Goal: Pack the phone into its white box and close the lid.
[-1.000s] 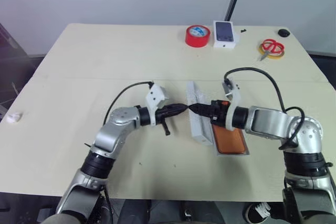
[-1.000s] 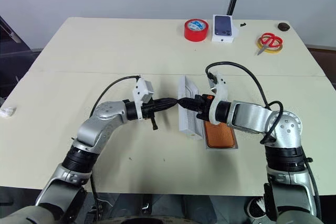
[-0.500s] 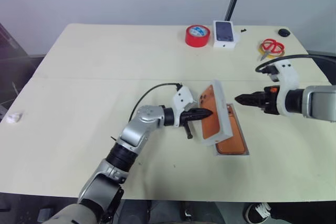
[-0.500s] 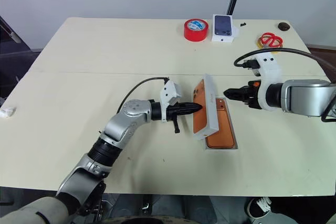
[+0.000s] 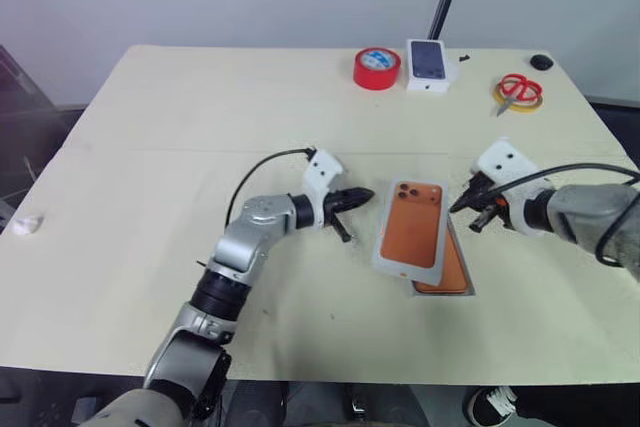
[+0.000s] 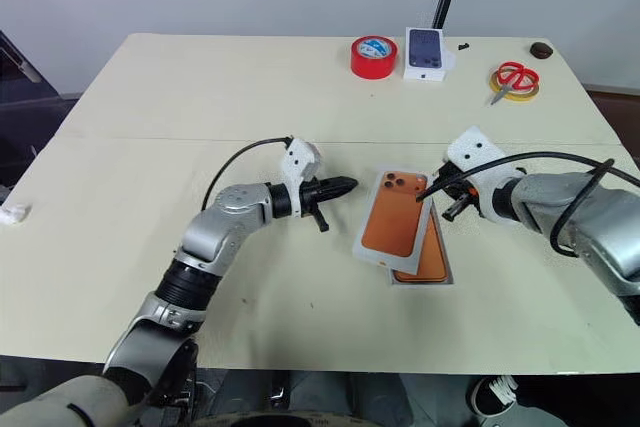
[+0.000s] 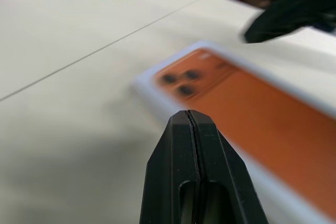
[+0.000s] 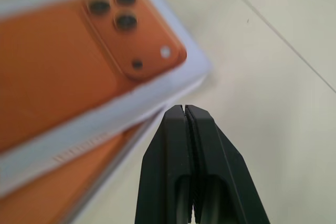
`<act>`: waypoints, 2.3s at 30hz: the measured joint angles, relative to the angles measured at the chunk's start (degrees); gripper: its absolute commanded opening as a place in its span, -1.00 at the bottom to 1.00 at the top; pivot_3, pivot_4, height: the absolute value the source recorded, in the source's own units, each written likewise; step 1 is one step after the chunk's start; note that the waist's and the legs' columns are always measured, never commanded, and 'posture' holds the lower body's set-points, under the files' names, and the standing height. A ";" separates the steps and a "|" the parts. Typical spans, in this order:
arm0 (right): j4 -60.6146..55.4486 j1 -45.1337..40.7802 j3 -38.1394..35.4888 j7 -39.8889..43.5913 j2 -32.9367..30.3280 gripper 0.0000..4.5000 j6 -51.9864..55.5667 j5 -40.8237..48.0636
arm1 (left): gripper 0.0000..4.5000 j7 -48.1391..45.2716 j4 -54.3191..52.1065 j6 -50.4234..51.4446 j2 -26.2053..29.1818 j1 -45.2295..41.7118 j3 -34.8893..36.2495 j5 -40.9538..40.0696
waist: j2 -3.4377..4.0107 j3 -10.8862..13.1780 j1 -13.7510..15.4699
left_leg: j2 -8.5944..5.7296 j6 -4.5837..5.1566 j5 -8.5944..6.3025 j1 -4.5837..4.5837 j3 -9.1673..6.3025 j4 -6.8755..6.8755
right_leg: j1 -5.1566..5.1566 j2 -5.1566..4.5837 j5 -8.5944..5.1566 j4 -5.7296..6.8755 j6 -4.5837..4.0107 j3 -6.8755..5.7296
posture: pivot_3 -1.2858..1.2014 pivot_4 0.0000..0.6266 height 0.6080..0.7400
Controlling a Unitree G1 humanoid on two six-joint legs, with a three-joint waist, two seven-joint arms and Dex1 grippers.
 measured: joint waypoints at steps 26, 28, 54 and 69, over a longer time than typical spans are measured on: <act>-5.54 8.49 -4.84 15.64 3.61 -0.97 1.92 -13.46 | -1.00 -9.55 3.49 2.82 -2.21 -5.36 -9.03 4.85 | 0.00 0.00 0.04 | -0.04 0.00 0.00 0.03 -0.01 0.02 | 0.03 0.00 0.00 0.04 0.00 -0.01 | 0.03 -0.52 0.87; -6.15 9.55 -5.44 16.27 3.60 -0.97 1.92 -13.77 | -1.00 -9.84 3.29 3.29 -2.22 -5.36 -9.07 4.85 | 0.00 0.00 0.03 | -0.05 0.00 0.00 0.04 -0.01 0.03 | 0.04 -0.01 0.00 0.04 0.00 -0.01 | 0.03 -0.52 0.87; -6.32 11.89 -7.27 18.97 5.12 -0.97 3.20 -18.03 | -1.00 -11.60 1.75 4.67 -2.38 -5.19 -11.14 4.85 | 0.00 0.00 -0.02 | -0.06 0.00 0.00 0.06 -0.02 0.04 | 0.05 0.00 0.00 0.07 0.00 -0.01 | 0.03 -0.52 0.87; -6.76 13.39 -11.39 20.95 4.68 -0.97 2.10 -18.40 | -1.00 -11.26 2.78 4.69 -2.12 -5.26 -10.22 4.22 | 0.00 0.00 0.01 | -0.06 0.00 0.00 0.07 -0.01 0.05 | 0.06 0.00 0.00 0.09 0.00 0.00 | 0.03 -0.52 0.87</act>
